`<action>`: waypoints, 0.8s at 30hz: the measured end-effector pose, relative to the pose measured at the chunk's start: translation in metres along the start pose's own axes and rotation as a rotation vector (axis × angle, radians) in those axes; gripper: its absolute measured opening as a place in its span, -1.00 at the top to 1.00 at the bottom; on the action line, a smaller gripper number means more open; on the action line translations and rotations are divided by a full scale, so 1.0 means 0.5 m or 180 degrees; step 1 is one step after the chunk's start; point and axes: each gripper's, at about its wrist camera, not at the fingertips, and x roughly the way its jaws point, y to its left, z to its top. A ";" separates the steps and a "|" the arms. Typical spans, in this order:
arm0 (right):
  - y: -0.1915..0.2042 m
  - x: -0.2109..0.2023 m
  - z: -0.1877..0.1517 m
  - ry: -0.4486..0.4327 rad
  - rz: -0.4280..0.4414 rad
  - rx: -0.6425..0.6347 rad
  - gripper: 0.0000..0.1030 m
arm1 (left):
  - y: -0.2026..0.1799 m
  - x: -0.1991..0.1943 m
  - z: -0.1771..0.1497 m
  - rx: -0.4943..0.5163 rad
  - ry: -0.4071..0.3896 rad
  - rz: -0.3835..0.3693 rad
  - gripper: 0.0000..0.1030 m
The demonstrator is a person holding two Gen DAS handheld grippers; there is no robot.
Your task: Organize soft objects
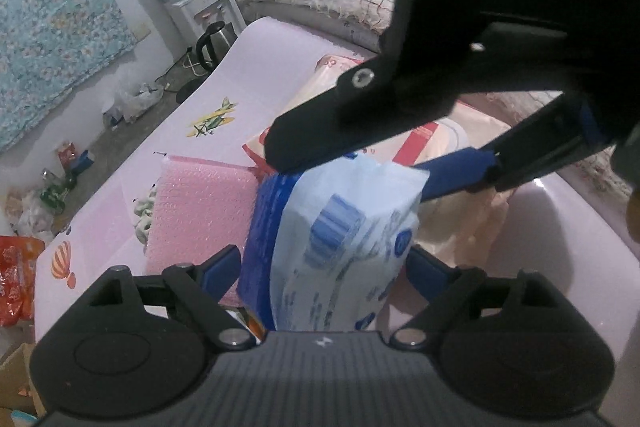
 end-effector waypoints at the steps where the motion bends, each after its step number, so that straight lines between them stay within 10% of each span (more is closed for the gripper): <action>1: 0.001 0.000 -0.001 0.0029 0.0036 0.0017 -0.37 | 0.002 -0.002 -0.001 -0.0005 -0.0006 -0.0002 -0.77; 13: 0.036 0.013 -0.021 0.0247 0.0190 0.0043 -0.39 | 0.021 -0.015 -0.008 -0.0288 -0.0006 -0.0091 -0.32; 24: 0.050 -0.064 -0.011 -0.0124 0.0346 0.0087 -0.39 | 0.040 -0.043 -0.009 -0.0389 -0.0002 -0.0092 -0.02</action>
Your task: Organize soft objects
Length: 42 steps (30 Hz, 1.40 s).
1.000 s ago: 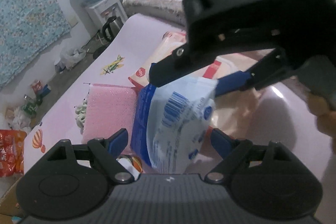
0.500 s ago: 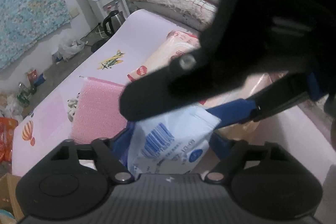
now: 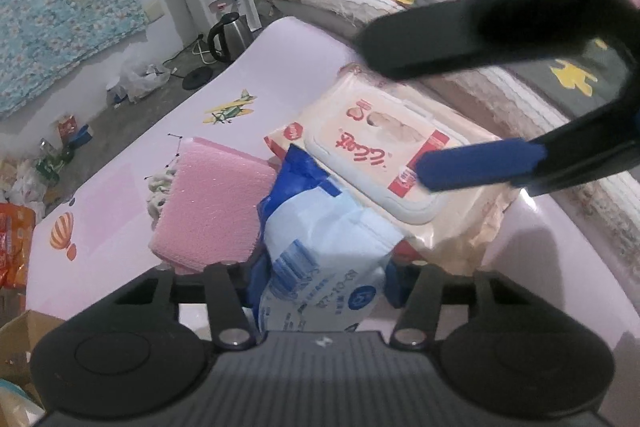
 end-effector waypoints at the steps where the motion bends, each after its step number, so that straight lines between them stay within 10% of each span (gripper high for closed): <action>1: 0.003 -0.012 -0.002 -0.0039 0.0017 0.0002 -0.39 | 0.005 -0.006 0.000 -0.0040 -0.0008 -0.0024 -0.01; 15: 0.096 -0.162 -0.102 -0.0353 0.0258 -0.0225 -0.39 | 0.159 -0.285 -0.042 -0.0952 -0.0499 -0.0668 0.06; 27: 0.217 -0.153 -0.286 0.0054 0.0467 -0.0561 -0.39 | 0.300 -0.596 -0.248 -0.1363 -0.1068 -0.0354 0.06; 42: 0.242 -0.125 -0.473 0.0539 0.0411 -0.0530 -0.40 | 0.408 -0.313 -0.459 -0.1981 0.0622 -0.0216 0.06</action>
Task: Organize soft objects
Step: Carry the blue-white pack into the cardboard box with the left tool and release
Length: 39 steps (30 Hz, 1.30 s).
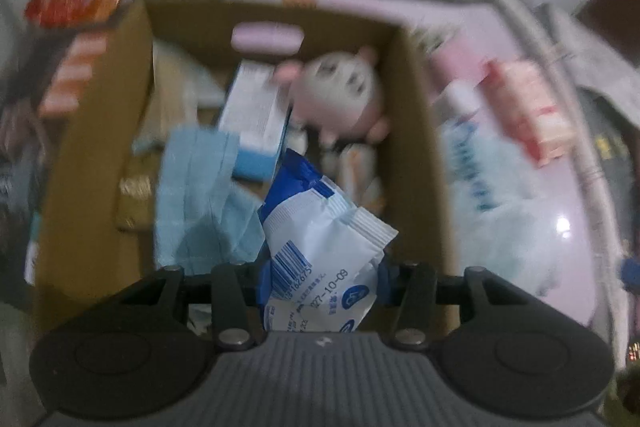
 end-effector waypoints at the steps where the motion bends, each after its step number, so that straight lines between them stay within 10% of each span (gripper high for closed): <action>1: -0.003 -0.005 -0.006 -0.0016 -0.0013 0.0026 -0.40 | 0.004 0.028 0.008 -0.0038 0.0079 0.0049 0.06; 11: -0.041 -0.059 -0.002 -0.0156 -0.0085 0.0134 -0.45 | -0.040 0.112 0.052 0.0121 0.0091 0.0431 0.02; 17: -0.059 -0.054 0.001 -0.0150 -0.0117 0.0182 -0.45 | -0.043 0.125 0.063 -0.0020 0.0089 0.0166 -0.43; 39: -0.080 -0.012 0.013 -0.0073 -0.0154 0.0213 -0.47 | -0.024 0.137 0.017 0.0232 -0.0049 0.0381 -0.11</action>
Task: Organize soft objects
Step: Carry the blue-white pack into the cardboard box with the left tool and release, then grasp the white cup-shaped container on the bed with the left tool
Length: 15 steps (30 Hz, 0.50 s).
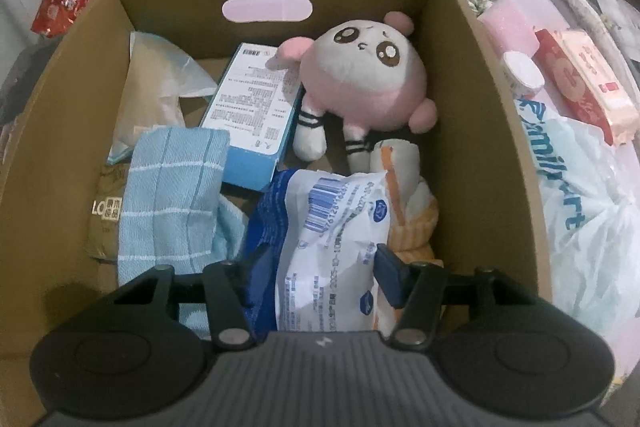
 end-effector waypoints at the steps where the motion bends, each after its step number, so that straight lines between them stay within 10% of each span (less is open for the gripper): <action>1: -0.001 0.002 0.000 0.0005 -0.0003 0.0002 -0.47 | -0.004 0.001 -0.001 0.0018 -0.0017 0.0016 -0.13; 15: -0.012 0.006 0.057 -0.0238 -0.0176 -0.0130 -0.48 | -0.002 -0.171 0.011 0.0007 -0.0770 -0.0258 -0.48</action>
